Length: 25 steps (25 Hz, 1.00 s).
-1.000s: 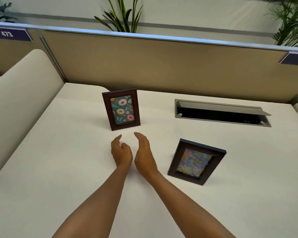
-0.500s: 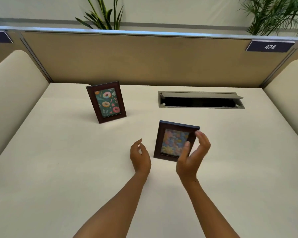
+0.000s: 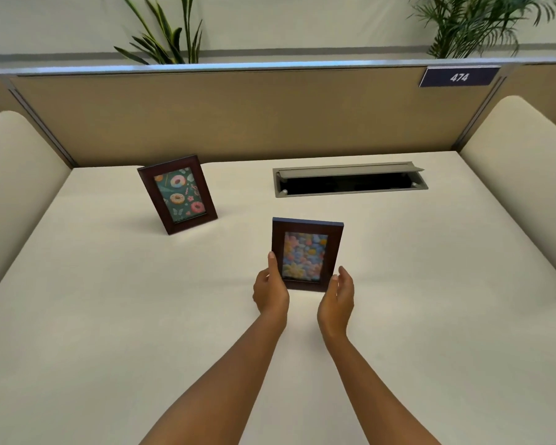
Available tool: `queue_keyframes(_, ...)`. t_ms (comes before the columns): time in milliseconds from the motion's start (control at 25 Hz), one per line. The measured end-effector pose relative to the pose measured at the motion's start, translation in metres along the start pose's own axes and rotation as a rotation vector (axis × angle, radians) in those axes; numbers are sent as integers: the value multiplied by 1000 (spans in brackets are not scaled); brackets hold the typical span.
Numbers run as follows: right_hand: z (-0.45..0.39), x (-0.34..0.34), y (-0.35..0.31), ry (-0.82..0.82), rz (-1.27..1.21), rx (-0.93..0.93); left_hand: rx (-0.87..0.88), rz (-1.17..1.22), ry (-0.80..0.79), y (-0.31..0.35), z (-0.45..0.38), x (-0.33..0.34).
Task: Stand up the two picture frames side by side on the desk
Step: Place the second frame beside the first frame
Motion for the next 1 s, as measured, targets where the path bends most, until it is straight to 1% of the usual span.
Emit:
queue_keyframes(120, 7, 3, -4, 16, 17, -36, -56, -11, -10, 0, 4, 4)
queue_keyframes(240, 10, 4, -10, 28, -6, -66, -101, 36, 0, 1, 4, 6)
queue_keyframes(400, 6, 2, -10, 53, -22, -53, -256, 253, -16, 0, 2, 3)
queue_keyframes(440, 4, 2, -10, 59, -28, -43, -274, 295, -25, 1, 0, 2)
queue_keyframes(640, -2, 10, -15, 50, -22, -45, -270, 320, -5, -1, -15, -6)
queue_keyframes(1000, -21, 51, -37, -40, -49, -125, -281, 488, -64, 17, -47, -19)
Point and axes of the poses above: each hand's wrist, its own z-axis away from the middle knuckle, its own x-axis out of the palm, y = z × x, the point moved 6 cm from there along -z, towards the middle knuckle, and after that the axes turned 4 degrees about -y, right-handed, at the moved point
